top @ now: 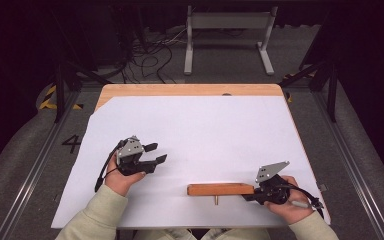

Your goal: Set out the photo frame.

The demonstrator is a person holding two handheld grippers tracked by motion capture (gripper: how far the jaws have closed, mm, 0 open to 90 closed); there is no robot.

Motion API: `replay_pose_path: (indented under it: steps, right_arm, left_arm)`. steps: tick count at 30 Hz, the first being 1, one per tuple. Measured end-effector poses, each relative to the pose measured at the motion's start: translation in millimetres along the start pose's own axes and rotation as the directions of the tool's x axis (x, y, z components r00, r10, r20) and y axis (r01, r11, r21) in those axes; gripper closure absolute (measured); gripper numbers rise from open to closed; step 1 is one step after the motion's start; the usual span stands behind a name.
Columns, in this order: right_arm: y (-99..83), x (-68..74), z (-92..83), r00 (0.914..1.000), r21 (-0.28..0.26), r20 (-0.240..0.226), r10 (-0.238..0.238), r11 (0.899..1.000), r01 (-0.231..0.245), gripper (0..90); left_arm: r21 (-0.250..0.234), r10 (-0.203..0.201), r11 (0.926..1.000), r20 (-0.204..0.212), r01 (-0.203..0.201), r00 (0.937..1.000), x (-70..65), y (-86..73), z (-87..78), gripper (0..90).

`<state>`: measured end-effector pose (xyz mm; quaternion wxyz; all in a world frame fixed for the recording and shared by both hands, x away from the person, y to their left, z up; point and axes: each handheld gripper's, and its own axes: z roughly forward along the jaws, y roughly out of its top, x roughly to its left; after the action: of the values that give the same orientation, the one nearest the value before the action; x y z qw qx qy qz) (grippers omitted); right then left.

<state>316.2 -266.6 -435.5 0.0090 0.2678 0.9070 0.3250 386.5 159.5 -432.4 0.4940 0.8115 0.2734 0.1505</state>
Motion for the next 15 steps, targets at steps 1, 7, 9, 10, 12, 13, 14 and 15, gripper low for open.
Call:
replay_pose_path:
  steps: [1,7,9,10,12,13,14,15]
  right_arm:
    - [-0.2,-1.3,0.6,0.9999,0.0,-0.006,0.011,1.0,-0.011,90.0]
    - [0.2,-7.5,2.5,0.9985,-0.023,-0.004,0.055,0.998,-0.055,90.0]
    - [3.1,-10.9,2.4,0.9976,-0.055,-0.005,0.069,0.996,-0.069,90.0]
    - [4.6,-12.3,2.7,0.9972,-0.065,-0.001,0.075,0.995,-0.074,90.0]
    - [8.1,-15.6,4.0,0.9963,-0.076,0.011,0.086,0.993,-0.084,90.0]
    - [9.5,-17.2,4.7,0.9958,-0.082,0.017,0.09,0.993,-0.088,90.0]
    - [11.6,-19.5,5.6,0.995,-0.088,0.023,0.097,0.992,-0.094,90.0]
    - [13.9,-21.7,6.6,0.9939,-0.095,0.03,0.106,0.99,-0.102,90.0]
  left_arm:
    - [-0.001,0.0,1.0,0.001,0.0,1.0,0.0,0.0,0.0,43.8]
    - [0.001,0.001,1.0,-0.001,-0.001,1.0,-0.1,0.1,0.3,43.7]
    - [0.004,0.006,1.0,-0.006,-0.006,1.0,-0.8,0.1,0.5,43.7]
    - [0.002,0.007,1.0,-0.008,-0.007,0.9999,-1.2,0.1,0.7,43.7]
    - [0.006,0.01,0.9999,-0.008,-0.01,0.9999,-1.9,0.2,0.5,43.7]
    - [0.006,0.012,0.9999,-0.009,-0.012,0.9999,-2.2,0.2,0.4,43.7]
    - [0.005,0.013,0.9999,-0.009,-0.013,0.9999,-2.2,0.2,0.4,43.7]
    - [0.006,0.015,0.9999,-0.008,-0.015,0.9999,-2.0,0.2,0.1,43.7]
